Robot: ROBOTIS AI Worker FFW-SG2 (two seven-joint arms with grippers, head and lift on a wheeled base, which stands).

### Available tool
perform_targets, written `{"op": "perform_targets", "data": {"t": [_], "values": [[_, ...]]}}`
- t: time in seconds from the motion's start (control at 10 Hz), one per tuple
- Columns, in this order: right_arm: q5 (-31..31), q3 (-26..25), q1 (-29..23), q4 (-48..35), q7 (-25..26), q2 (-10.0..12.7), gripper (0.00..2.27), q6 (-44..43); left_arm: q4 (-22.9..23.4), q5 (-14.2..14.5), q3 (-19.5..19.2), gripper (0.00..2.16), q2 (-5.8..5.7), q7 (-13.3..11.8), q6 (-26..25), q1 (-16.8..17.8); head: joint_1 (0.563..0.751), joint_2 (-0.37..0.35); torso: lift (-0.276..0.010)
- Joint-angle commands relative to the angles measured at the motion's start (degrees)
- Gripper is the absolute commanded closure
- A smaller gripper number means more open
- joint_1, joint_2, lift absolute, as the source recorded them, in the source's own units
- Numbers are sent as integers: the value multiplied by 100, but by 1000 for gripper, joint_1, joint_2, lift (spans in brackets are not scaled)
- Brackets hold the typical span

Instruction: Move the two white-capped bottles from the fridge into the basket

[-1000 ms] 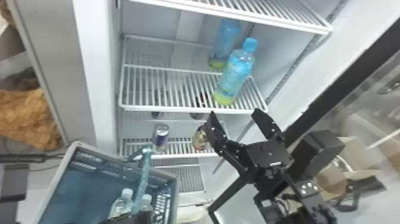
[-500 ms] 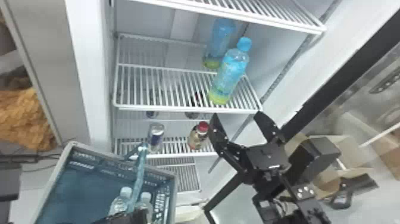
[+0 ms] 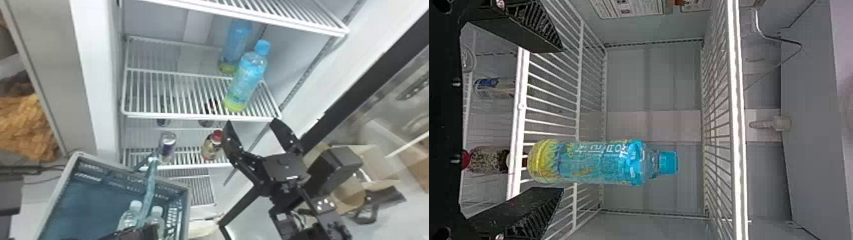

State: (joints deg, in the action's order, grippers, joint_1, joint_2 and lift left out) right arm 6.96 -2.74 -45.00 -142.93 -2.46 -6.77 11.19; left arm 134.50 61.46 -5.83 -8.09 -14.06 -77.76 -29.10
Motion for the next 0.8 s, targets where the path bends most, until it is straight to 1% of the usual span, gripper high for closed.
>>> {"op": "perform_targets", "data": {"t": [0.0, 0.7], "values": [[1, 0, 0, 13, 0, 0, 41, -23, 0, 1, 0, 1211, 0, 0, 0, 0, 695, -350, 0], [35, 0, 0, 97, 0, 0, 41, -191, 0, 1, 0, 1211, 9, 0, 0, -28, 695, -350, 0]]}}
